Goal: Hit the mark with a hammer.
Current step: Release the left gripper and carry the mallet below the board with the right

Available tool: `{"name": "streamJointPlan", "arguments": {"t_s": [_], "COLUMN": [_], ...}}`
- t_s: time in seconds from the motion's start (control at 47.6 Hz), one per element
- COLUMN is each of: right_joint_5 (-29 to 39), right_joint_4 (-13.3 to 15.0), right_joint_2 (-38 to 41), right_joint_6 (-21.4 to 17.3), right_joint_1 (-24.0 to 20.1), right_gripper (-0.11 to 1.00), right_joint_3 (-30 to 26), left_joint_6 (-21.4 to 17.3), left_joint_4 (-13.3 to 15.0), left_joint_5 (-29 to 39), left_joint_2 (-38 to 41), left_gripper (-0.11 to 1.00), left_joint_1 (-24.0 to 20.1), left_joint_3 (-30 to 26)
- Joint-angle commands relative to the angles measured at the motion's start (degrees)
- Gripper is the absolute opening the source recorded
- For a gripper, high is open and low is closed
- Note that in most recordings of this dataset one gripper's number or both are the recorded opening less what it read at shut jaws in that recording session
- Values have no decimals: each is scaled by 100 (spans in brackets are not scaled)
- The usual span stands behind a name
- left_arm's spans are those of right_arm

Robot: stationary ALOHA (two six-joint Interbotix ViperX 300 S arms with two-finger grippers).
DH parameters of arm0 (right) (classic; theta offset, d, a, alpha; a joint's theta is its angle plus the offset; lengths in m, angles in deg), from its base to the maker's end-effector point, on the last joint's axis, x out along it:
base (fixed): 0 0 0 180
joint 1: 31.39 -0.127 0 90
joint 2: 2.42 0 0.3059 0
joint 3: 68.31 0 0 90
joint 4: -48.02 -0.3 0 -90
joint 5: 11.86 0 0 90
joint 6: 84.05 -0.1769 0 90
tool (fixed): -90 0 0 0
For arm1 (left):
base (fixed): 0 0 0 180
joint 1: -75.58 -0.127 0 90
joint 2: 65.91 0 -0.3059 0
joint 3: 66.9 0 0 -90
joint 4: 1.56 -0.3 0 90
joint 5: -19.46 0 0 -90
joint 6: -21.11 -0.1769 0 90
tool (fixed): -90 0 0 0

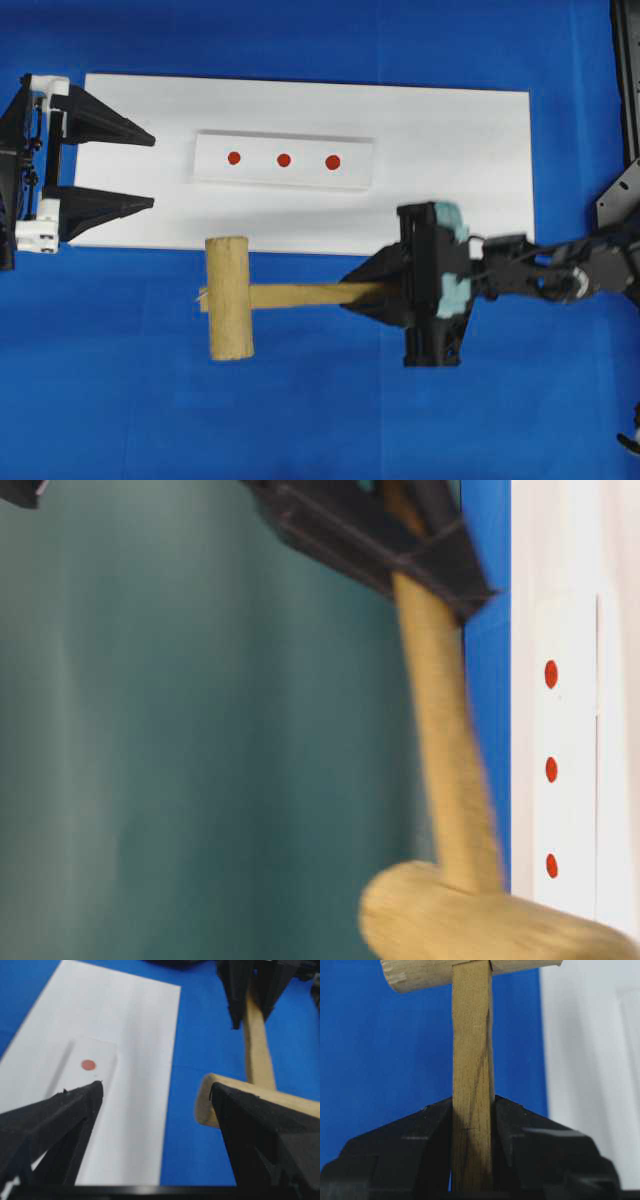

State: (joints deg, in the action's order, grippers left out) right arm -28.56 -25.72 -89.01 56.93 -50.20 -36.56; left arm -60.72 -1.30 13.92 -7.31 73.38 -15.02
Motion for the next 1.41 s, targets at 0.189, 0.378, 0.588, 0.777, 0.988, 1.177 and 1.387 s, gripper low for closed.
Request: {"name": "streamJointPlan", "arguments": {"t_s": [0.189,0.378,0.588,0.777,0.988,1.177,1.387], "right_joint_5": [-404,-378,-352,-343,-334,-334,-360], "right_joint_4": [-299,-439,-624,-642,-650,-650,-624], "right_joint_2": [404,773,1345,1767,2039,2065,2153], "right_joint_6": [-9,-9,-9,-18,-26,-26,-18], "right_joint_1": [-352,-369,-475,-580,-589,-589,-580], "right_gripper": [8,8,8,8,8,8,8], "right_joint_3": [-475,-598,-756,-958,-1099,-1072,-1055], "left_joint_6": [-316,-325,-325,-325,-316,-316,-316], "left_joint_4": [9,0,9,9,9,9,18], "left_joint_5": [-35,-35,-53,-62,-70,-70,-79], "left_joint_2": [-26,-26,-35,-26,-26,-26,-26], "left_gripper": [84,83,83,83,83,83,83], "left_joint_1": [-70,-70,-70,-70,-70,-70,-70], "left_joint_3": [0,26,70,79,114,123,123]}}
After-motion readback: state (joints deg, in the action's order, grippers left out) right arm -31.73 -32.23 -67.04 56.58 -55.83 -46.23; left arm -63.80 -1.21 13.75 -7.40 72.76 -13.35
